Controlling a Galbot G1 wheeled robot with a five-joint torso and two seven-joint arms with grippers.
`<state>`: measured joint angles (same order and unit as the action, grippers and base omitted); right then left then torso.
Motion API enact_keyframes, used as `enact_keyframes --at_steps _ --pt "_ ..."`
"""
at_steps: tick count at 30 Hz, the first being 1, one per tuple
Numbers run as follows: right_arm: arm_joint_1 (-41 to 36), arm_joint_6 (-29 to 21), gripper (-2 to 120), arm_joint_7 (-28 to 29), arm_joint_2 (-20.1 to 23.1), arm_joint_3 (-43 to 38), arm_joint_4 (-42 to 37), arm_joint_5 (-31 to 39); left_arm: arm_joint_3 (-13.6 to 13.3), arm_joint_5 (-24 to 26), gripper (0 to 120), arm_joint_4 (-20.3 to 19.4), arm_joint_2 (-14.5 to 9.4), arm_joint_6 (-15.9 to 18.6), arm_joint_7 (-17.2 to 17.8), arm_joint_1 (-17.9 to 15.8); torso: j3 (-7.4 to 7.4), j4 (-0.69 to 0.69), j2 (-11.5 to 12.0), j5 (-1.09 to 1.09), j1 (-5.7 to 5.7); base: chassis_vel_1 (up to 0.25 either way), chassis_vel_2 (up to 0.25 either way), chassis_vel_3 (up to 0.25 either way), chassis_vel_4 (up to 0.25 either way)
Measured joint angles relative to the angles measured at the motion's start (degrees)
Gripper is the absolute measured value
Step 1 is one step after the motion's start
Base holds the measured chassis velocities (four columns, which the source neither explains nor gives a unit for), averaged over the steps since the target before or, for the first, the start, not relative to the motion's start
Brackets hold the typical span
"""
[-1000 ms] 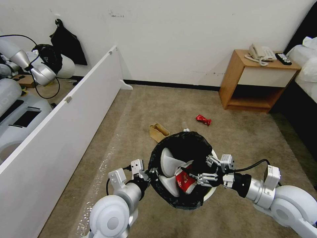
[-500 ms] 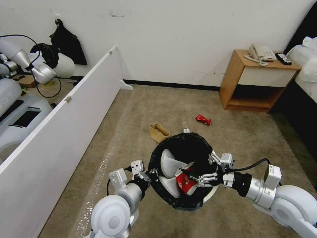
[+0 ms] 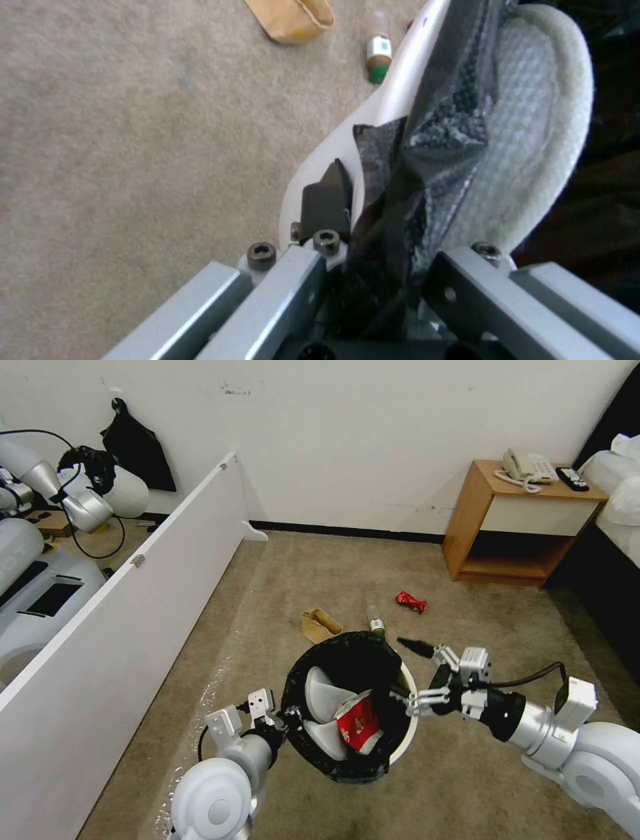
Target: Pick up the trash bin, then pick up the garbage from the floor and place it into the trash bin.
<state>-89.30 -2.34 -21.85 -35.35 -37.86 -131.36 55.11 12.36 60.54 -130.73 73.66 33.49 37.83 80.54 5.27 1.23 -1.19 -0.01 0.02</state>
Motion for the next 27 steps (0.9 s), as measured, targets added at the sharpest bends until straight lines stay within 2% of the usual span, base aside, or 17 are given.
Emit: enact_keyframes --at_steps 2,6,7,8,9,10,11,13,17,18,19,21,22,24,25,27 --pt "-0.03 0.56 100 0.84 -0.55 -0.41 -0.33 -0.30 0.63 -0.32 1 -0.52 0.05 0.03 -0.16 0.54 0.00 0.00 0.00 0.00 0.00 0.000 0.000 0.000 0.000" --pt "-0.27 2.14 100 3.24 -2.84 -1.57 -1.16 -1.79 4.06 -0.80 1 -1.95 -0.41 0.03 -1.39 2.63 0.00 0.00 0.00 0.00 0.00 0.000 0.000 0.000 0.000" --pt "-0.27 2.14 100 3.24 -2.84 -1.57 -1.16 -1.79 4.06 -0.80 1 -1.95 -0.41 0.03 -1.39 2.63 0.00 0.00 0.00 0.00 0.00 0.000 0.000 0.000 0.000" --pt "-0.21 2.47 100 3.77 -3.63 -1.85 -1.31 -2.35 5.40 -1.12 1 -2.41 -0.94 0.03 -2.90 3.26 0.00 0.00 0.00 0.00 0.00 0.000 0.000 0.000 0.000" --pt "-0.08 2.86 100 4.65 -4.61 -2.09 -1.45 -3.31 7.41 -2.50 1 -3.10 -1.79 0.28 -6.19 4.06 0.00 0.00 0.00 0.00 0.00 0.000 0.000 0.000 0.000" --pt "-0.08 2.86 100 4.65 -4.61 -2.09 -1.45 -3.31 7.41 -2.50 1 -3.10 -1.79 0.28 -6.19 4.06 0.00 0.00 0.00 0.00 0.00 0.000 0.000 0.000 0.000" --pt "-0.06 3.15 100 5.22 -5.30 -2.19 -1.51 -4.01 8.75 -3.42 1 -3.62 -2.34 0.43 -8.08 4.49 -0.01 -0.01 0.00 0.00 0.00 0.000 0.000 0.000 0.000" --pt "-0.10 3.65 100 6.46 -6.73 -2.27 -1.62 -5.76 11.27 -3.64 1 -4.58 -3.29 0.76 -9.46 5.16 0.00 0.00 0.00 0.00 0.00 0.000 0.000 0.000 0.000" --pt "-0.28 4.30 100 7.44 -8.07 -2.40 -1.62 -8.26 13.33 -4.26 1 -5.27 -3.79 1.06 -10.96 6.28 -0.01 0.00 0.00 0.00 0.00 0.000 0.000 0.000 0.000" --pt "-0.45 4.78 100 8.18 -9.14 -2.49 -1.62 -10.45 14.73 -5.73 1 -5.65 -3.67 1.11 -12.45 7.40 0.00 0.00 0.00 0.00 0.00 0.000 0.000 0.000 0.000" --pt "-0.45 4.78 100 8.18 -9.14 -2.49 -1.62 -10.45 14.73 -5.73 1 -5.65 -3.67 1.11 -12.45 7.40 0.00 0.00 0.00 0.00 0.00 0.000 0.000 0.000 0.000" --pt "-1.08 5.74 100 9.75 -11.31 -2.61 -1.60 -15.29 16.76 -9.72 1 -6.06 -2.28 1.00 -15.80 9.33 0.00 -0.01 0.00 0.00 0.00 0.000 0.000 0.000 0.000" --pt "-1.08 5.74 100 9.75 -11.31 -2.61 -1.60 -15.29 16.76 -9.72 1 -6.06 -2.28 1.00 -15.80 9.33 0.00 -0.01 0.00 0.00 0.00 0.000 0.000 0.000 0.000" --pt "-2.00 6.67 100 10.38 -13.53 -2.71 -1.54 -19.66 17.94 -13.61 1 -6.24 -0.69 0.52 -19.04 10.53 -0.01 0.00 0.00 0.00 0.00 0.000 0.000 0.000 0.000" --pt "-2.00 6.67 100 10.38 -13.53 -2.71 -1.54 -19.66 17.94 -13.61 1 -6.24 -0.69 0.52 -19.04 10.53 -0.01 0.00 0.00 0.00 0.00 0.000 0.000 0.000 0.000" --pt "-3.15 7.20 100 10.53 -15.90 -2.82 -1.57 -23.01 19.08 -16.11 1 -6.42 0.79 0.26 -21.49 11.09 0.00 0.00 0.00 0.00 0.00 0.000 0.000 0.000 0.000"
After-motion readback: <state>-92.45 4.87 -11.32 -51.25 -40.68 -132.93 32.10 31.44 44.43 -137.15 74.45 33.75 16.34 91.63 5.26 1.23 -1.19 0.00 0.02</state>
